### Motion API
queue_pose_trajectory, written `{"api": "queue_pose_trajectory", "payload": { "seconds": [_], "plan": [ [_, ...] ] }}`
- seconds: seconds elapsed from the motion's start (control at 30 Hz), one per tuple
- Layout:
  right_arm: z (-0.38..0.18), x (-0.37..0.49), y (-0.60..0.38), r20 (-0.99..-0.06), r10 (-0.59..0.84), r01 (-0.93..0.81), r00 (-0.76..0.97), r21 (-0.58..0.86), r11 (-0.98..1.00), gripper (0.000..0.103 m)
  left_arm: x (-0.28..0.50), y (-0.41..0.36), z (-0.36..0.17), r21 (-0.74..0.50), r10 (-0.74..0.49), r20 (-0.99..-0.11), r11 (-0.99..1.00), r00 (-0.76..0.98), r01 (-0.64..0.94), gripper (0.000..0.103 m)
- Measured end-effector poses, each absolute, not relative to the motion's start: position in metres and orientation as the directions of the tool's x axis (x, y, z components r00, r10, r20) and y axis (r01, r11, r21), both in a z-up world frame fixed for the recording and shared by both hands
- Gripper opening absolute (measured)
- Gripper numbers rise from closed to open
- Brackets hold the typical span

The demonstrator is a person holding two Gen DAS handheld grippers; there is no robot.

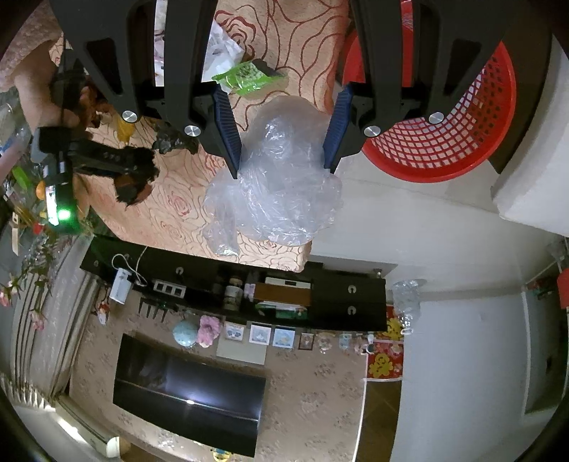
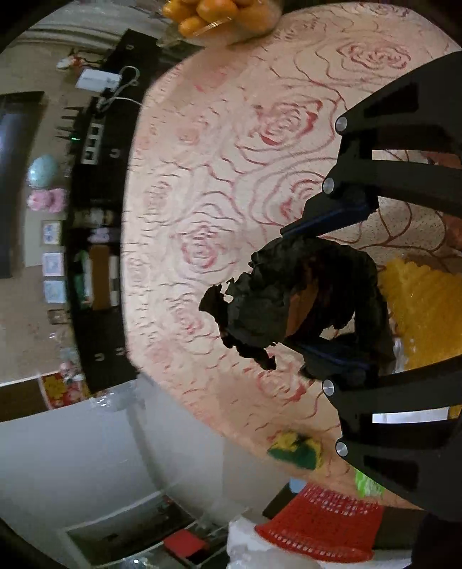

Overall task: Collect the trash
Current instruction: 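Carry both bags over the red basket and open both tools to drop them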

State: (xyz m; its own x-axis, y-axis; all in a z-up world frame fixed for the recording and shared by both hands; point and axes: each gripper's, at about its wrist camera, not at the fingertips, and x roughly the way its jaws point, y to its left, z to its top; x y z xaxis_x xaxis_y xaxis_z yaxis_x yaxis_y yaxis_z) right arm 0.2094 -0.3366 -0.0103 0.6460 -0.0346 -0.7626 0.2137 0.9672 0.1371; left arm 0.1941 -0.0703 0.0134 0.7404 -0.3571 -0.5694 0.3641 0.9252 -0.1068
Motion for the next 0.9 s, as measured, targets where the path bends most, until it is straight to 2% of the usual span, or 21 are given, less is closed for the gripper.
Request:
{"api": "queue_pose_trajectory", "payload": {
  "seconds": [0.4, 0.9],
  "plan": [
    [0.037, 0.198, -0.299, -0.679, 0.044, 0.112, 0.732, 0.184, 0.977, 0.053, 0.197, -0.043, 0.021, -0.124, -0.314, -0.552, 0.947, 0.773, 0.296, 0.043],
    [0.047, 0.205, -0.218, -0.66, 0.209, -0.069, 0.722, 0.232, 0.97, 0.053, 0.196, 0.024, 0.021, -0.012, -0.085, -0.558, 0.995, 0.825, 0.095, 0.043]
  ]
}}
